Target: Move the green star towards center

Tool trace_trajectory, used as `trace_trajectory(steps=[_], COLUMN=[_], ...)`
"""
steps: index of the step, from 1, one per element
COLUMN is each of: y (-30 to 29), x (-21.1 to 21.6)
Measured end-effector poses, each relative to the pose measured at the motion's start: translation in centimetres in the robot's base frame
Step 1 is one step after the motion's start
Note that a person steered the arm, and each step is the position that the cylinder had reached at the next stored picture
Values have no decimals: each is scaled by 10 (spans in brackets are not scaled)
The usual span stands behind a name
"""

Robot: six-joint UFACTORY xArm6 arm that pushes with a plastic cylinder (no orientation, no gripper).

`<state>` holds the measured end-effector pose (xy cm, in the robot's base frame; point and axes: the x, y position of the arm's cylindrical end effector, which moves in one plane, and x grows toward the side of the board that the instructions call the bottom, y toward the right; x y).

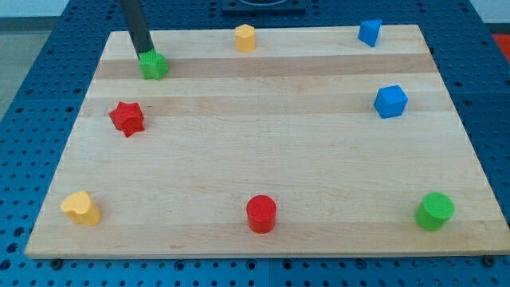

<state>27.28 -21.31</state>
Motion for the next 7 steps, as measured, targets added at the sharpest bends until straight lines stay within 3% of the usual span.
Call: trace_trajectory(steps=[1,5,7], y=[7,-30,33], x=[25,42,44])
